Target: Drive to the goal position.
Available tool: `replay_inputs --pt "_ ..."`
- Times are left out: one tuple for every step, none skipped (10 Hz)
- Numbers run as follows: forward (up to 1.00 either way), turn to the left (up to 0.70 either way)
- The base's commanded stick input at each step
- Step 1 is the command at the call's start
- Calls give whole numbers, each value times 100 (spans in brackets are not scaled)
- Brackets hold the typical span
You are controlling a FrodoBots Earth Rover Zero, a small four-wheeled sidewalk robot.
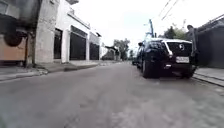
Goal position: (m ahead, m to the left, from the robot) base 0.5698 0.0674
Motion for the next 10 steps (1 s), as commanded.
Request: replay_inputs --pt "100 0" --pt "100 0" --pt "100 0" --pt "100 0" --pt "100 0" --pt "100 0" --pt "100 0" --pt "100 0" --pt "100 0" --pt "100 0"
